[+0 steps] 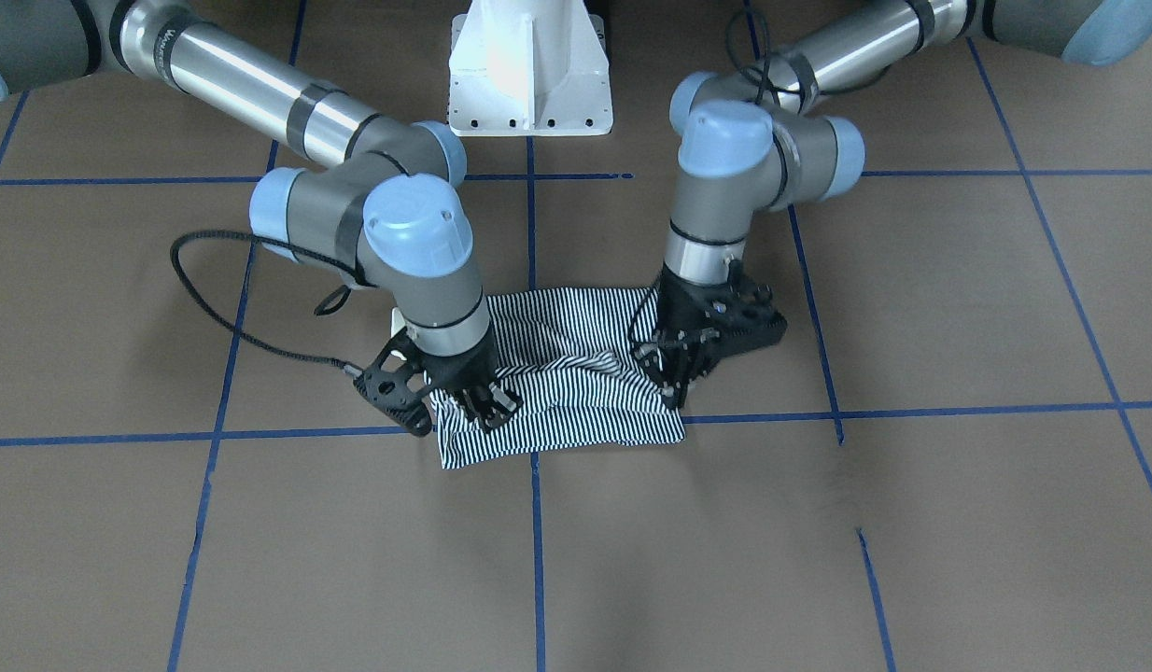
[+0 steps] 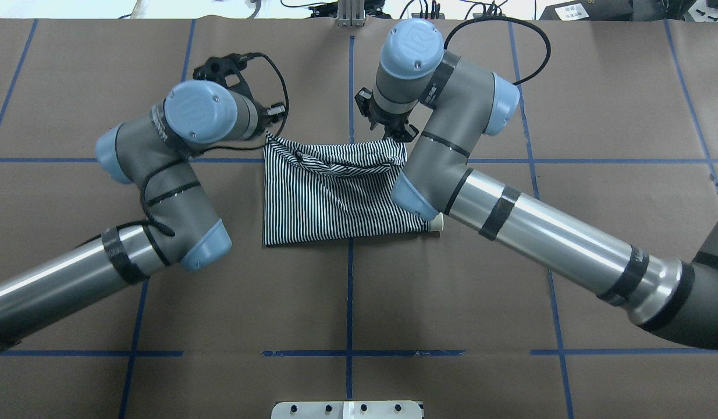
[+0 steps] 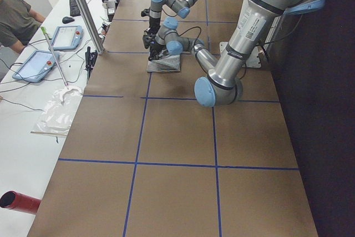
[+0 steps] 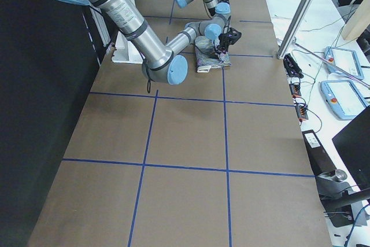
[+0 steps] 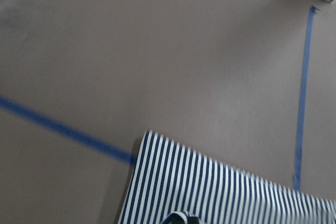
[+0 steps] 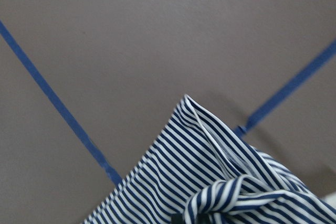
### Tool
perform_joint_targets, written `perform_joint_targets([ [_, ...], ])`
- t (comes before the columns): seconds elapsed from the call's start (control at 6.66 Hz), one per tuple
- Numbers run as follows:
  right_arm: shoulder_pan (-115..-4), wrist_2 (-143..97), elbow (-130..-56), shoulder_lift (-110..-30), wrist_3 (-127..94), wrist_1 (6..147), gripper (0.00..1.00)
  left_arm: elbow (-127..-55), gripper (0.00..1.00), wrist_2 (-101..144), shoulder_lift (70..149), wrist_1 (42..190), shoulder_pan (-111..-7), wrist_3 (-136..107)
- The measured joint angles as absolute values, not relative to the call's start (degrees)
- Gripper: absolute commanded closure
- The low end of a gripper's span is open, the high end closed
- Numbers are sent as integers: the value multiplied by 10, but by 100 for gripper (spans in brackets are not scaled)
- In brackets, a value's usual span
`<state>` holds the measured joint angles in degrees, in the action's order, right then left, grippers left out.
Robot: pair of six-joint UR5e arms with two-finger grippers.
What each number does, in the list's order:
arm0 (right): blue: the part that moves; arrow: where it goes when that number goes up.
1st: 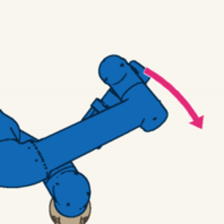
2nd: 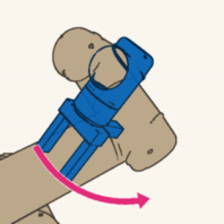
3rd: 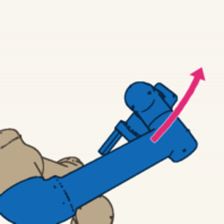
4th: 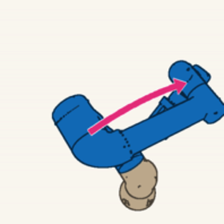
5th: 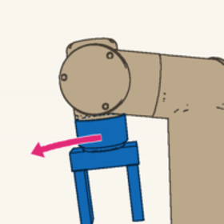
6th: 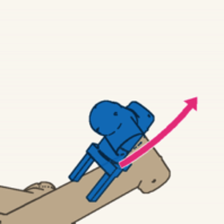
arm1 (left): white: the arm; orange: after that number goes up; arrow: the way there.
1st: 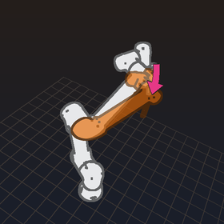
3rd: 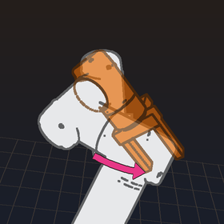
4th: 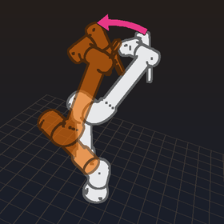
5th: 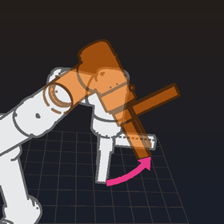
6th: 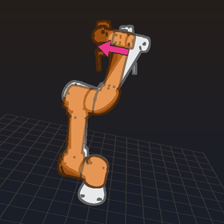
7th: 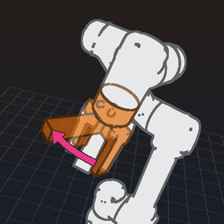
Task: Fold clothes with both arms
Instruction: 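Fold the near half over toward the far edge with both grippers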
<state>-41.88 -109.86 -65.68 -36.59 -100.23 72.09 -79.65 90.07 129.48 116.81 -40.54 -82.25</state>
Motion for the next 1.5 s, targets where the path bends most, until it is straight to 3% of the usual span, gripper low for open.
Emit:
perform_joint_targets([
  [0.15, -446, -1130, -623, -347, -971, 705, 0, -749, 43, 906, 1309, 1215, -435, -783],
  [0.45, -463, -1152, -633, -352, -954, 701, 0, -772, 100, 946, 1290, 1239, -447, -771],
  [1.05, -434, -1145, -817, -462, -953, 711, 0, -901, 100, 1039, 1255, 1167, -358, -775],
  [1.5, -396, -1110, -856, -483, -955, 717, 0, -833, 100, 1042, 1303, 1159, -318, -762],
])
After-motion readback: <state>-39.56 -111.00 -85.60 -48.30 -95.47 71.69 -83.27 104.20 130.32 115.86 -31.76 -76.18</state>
